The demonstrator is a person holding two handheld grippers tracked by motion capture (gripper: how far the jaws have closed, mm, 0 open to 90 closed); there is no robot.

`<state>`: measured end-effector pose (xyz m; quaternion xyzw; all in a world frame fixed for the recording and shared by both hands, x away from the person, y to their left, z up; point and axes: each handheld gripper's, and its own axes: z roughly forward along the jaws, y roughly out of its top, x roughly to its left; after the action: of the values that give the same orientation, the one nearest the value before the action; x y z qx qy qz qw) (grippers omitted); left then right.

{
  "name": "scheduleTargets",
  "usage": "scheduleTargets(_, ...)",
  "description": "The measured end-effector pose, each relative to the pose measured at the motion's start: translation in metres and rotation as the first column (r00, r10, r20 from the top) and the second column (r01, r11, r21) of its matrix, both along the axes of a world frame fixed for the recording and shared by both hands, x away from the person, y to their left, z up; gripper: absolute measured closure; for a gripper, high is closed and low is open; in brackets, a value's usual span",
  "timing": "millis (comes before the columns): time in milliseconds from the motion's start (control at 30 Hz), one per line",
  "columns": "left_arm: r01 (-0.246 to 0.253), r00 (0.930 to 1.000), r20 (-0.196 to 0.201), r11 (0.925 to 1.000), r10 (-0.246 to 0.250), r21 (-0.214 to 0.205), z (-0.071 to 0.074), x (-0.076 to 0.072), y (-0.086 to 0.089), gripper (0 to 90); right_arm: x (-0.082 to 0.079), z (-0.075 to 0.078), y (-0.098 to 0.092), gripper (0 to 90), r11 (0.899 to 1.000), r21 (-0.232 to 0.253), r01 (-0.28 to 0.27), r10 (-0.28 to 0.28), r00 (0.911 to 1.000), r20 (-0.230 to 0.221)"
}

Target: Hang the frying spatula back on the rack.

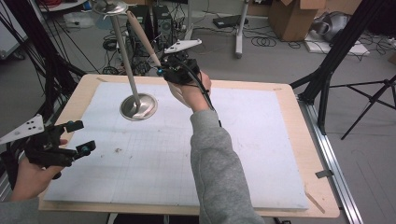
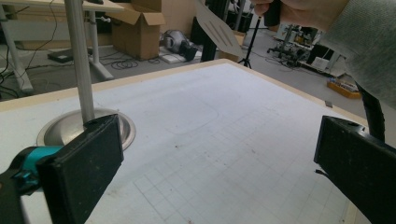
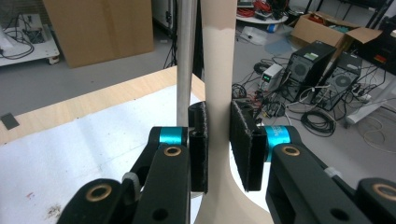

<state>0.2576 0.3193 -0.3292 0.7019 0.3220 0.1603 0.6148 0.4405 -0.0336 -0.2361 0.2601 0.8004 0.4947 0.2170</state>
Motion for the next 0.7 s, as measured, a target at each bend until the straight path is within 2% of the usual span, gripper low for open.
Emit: scheduleTargets(700, 0.002, 1.0000, -0.001, 1.0000, -0.002, 0.002, -0.0005, -0.0003, -0.0009, 1.8, 0.0024, -0.0045, 0.0091, 77.3, 1.000, -0.010, 0.018, -0.018, 0.9998, -0.011)
